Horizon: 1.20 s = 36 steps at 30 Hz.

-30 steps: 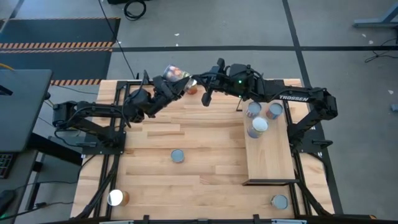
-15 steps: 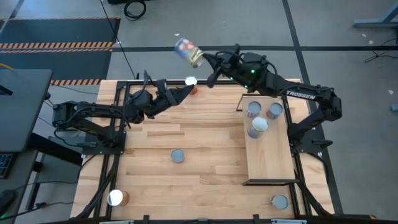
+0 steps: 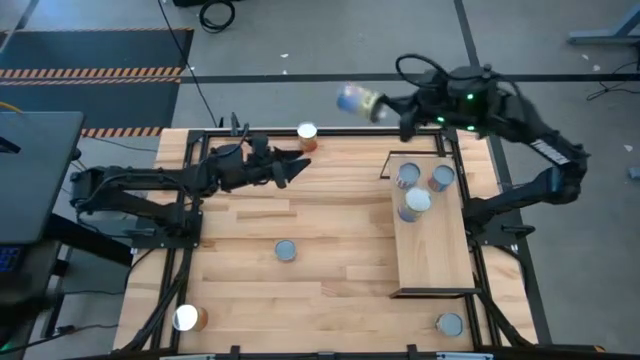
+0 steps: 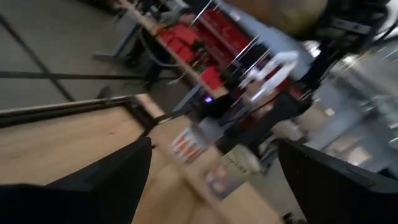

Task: Pick and place cans onto a shelf
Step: Put the canned peaches on the shelf

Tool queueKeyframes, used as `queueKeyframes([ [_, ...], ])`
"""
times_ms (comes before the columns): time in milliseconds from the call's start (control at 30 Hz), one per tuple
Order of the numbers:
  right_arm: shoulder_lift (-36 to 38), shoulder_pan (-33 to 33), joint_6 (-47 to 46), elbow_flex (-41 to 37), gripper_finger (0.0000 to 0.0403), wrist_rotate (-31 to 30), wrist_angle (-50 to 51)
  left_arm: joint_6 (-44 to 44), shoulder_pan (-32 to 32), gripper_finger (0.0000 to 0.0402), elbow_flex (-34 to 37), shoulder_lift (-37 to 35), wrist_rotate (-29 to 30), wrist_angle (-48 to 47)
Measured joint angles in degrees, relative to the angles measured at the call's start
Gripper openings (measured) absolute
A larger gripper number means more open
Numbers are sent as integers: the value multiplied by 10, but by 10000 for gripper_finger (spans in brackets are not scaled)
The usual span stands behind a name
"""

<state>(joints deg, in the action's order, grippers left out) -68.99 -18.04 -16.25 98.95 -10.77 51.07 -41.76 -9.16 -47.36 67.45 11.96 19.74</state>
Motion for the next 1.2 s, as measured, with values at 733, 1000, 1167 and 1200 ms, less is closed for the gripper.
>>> queueKeyframes([
  [733, 48, 141, -190, 115, 0, 390, 387, 1, 0, 355, -1, -90, 61, -282],
  [1000, 156, 230, -358, -41, 0, 355, 390, 2, 1, 355, -1, -91, 54, -284],
  [1167, 238, 237, -480, -128, 0, 316, 391, 4, 1, 355, -1, -91, 53, -283],
  [1200, 254, 237, -507, -142, 0, 311, 390, 4, 1, 355, -1, -91, 53, -283],
])
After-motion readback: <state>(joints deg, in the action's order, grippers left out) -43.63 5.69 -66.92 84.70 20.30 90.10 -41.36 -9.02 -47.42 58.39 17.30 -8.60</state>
